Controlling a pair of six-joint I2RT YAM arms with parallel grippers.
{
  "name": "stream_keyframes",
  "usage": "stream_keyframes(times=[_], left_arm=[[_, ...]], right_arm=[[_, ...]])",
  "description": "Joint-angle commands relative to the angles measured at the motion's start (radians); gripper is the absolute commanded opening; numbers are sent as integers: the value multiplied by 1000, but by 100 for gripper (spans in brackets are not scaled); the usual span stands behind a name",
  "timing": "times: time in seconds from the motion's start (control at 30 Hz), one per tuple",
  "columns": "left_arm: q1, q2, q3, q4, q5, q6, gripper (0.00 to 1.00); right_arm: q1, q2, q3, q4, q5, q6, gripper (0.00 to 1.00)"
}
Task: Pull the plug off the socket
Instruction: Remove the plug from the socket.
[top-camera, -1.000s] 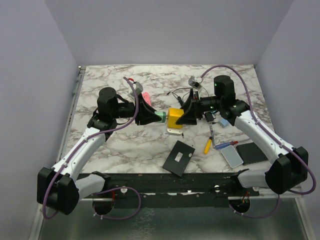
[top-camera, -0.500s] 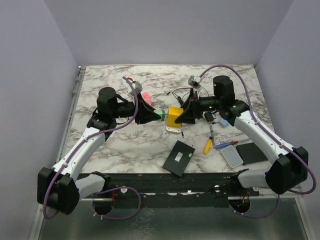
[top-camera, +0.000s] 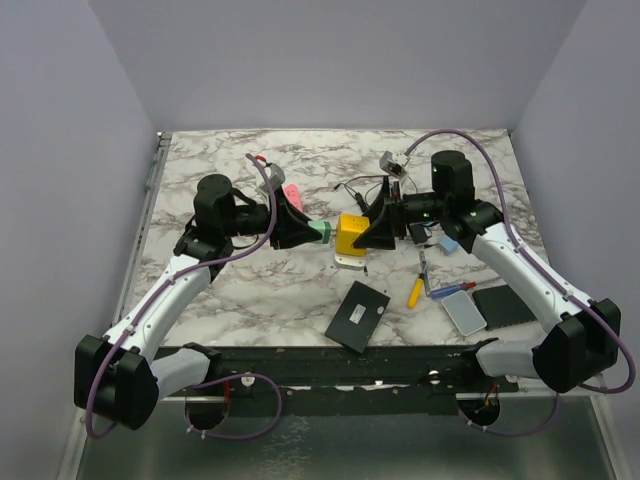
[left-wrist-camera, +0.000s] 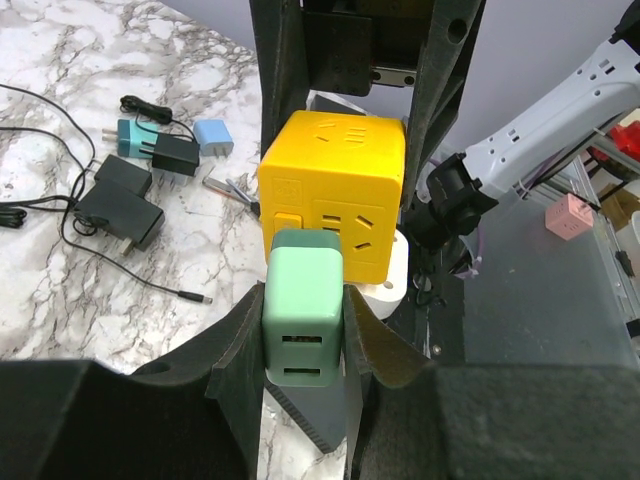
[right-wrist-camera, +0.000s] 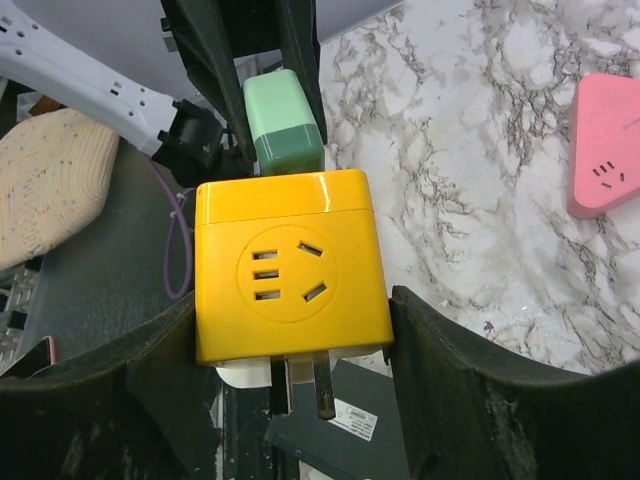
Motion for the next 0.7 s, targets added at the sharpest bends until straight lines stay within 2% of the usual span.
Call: stream_keyframes(times=[0.0,0.2,0.43,0.6,0.67], left_arm=[[2,-10,14,-8,-2,21,0],[5,-10,16,-11,-7,25,0],[14,-32,9,-14,-63,42,0],[17,-39,2,-16,-127,49,0],[17,-41,-7,-17,-215,50,0]], right_arm=[[1,-37,6,17,-138,-4,1],[2,-49,10,-13,-77,-19,1],[2,-54,20,-122,159,-87,1],[-4,-110,-5,-100,325,-66,1],[-7,-135,-18,-69,408,-37,1]])
